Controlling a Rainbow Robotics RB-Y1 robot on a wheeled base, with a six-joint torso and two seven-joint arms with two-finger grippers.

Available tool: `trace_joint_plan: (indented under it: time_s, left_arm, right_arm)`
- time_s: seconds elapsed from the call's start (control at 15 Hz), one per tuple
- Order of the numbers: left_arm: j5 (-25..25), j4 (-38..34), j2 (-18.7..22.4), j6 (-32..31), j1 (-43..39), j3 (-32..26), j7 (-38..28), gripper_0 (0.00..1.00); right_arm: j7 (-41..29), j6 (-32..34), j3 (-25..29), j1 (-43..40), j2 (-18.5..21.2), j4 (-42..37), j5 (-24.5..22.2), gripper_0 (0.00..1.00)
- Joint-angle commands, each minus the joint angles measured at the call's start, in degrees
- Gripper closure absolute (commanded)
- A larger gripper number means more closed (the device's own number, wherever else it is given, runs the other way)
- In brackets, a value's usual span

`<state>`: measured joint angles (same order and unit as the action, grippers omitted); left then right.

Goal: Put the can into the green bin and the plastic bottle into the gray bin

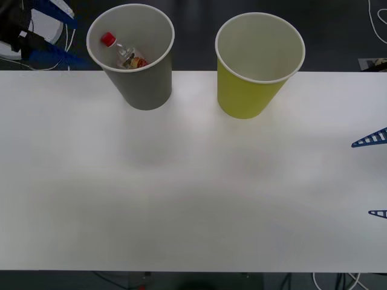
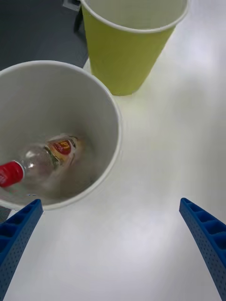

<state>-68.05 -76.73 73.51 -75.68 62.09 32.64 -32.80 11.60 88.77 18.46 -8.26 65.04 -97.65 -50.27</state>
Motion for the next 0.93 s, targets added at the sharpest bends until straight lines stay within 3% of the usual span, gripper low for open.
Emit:
trace_joint_plan:
  time_s: [0.07,0.53,0.93]
  left_arm:
    - [3.1,-0.7,1.2,0.0,-7.4,-4.2,6.8,0.00]
    - [3.5,-13.4,-0.5,0.1,-33.6,-26.4,11.0,0.00]
    - [8.2,-16.4,-1.8,0.1,-45.2,-32.0,20.5,0.00]
  right_arm:
    - [0.0,0.0,0.0,0.0,0.0,0.0,0.0,0.00]
    - [0.0,0.0,0.0,0.0,0.0,0.0,0.0,0.00]
    - [0.0,0.0,0.0,0.0,0.0,0.0,0.0,0.00]
